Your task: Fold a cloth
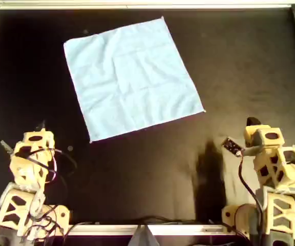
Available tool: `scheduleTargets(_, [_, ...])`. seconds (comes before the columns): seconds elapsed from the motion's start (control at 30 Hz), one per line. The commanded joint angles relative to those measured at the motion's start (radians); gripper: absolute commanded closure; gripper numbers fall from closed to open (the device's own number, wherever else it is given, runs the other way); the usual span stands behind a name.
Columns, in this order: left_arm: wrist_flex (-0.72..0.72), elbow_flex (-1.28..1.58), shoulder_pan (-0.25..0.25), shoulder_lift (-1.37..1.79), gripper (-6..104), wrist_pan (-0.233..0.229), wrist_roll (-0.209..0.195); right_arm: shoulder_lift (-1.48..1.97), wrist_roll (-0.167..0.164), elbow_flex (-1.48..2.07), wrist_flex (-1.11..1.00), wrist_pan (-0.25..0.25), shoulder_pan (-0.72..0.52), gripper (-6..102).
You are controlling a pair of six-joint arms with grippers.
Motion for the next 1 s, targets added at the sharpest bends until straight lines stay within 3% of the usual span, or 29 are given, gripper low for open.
scheduleTargets(0.0, [0.0,-0.011,0.014,0.018,17,0.005,-0.003,0.002,0.003,0.011,-0.043,0.003,0.002,96])
scheduleTargets(0.97, [-0.002,-0.011,0.009,0.018,16,0.006,-0.005,0.025,0.015,0.011,-0.044,-0.011,0.008,96])
